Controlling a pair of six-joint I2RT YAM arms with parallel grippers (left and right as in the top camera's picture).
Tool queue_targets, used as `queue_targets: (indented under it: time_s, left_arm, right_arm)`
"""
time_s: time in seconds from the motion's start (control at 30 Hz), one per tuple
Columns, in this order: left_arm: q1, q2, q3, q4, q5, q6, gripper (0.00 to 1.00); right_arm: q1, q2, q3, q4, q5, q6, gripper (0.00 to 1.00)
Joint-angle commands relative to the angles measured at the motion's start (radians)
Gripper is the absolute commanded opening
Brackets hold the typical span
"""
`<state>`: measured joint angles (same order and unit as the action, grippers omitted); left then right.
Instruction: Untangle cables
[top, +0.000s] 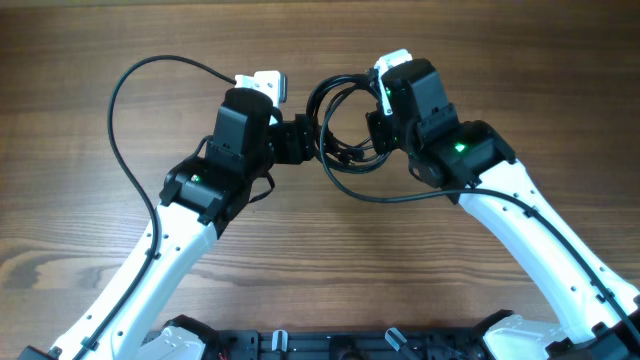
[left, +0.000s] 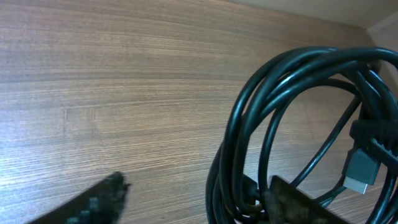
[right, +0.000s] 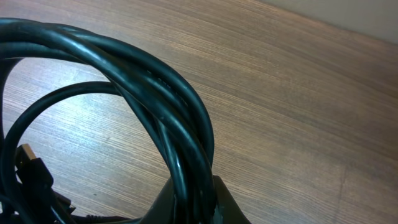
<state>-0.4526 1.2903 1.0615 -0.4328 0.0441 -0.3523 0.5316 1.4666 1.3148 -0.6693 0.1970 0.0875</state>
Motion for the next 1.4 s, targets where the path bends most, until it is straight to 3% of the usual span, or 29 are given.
queue_targets:
  time_s: [0.0, 0.33, 0.5, 0.9, 1.07, 1.37]
  left_arm:
    - [-0.004, 0.001, 0.018, 0.003, 0.007, -0.001, 0.63]
    - [-0.004, 0.006, 0.018, 0.003, 0.008, -0.001, 0.51]
    - [-0.004, 0.006, 0.018, 0.003, 0.008, -0.001, 0.37]
    - [-0.004, 0.006, 0.018, 0.003, 0.011, 0.000, 0.27]
    - [-0.004, 0.007, 0.018, 0.003, 0.011, 0.000, 0.12]
    - [-0.004, 0.027, 0.018, 0.003, 0.011, -0.001, 0.04]
  right_arm:
    - [0.019, -0.024, 0.002, 0.006, 0.020, -0.002, 0.04]
    - [0.050, -0.024, 0.002, 0.006, 0.012, -0.001, 0.05]
    - [0.050, -0.024, 0.002, 0.006, 0.011, 0.002, 0.05]
    - [0.066, -0.024, 0.002, 0.011, 0.005, 0.001, 0.05]
    - [0.066, -0.024, 0.002, 0.011, 0.005, 0.002, 0.05]
    - [0.066, -0.024, 0.002, 0.010, 0.004, 0.001, 0.05]
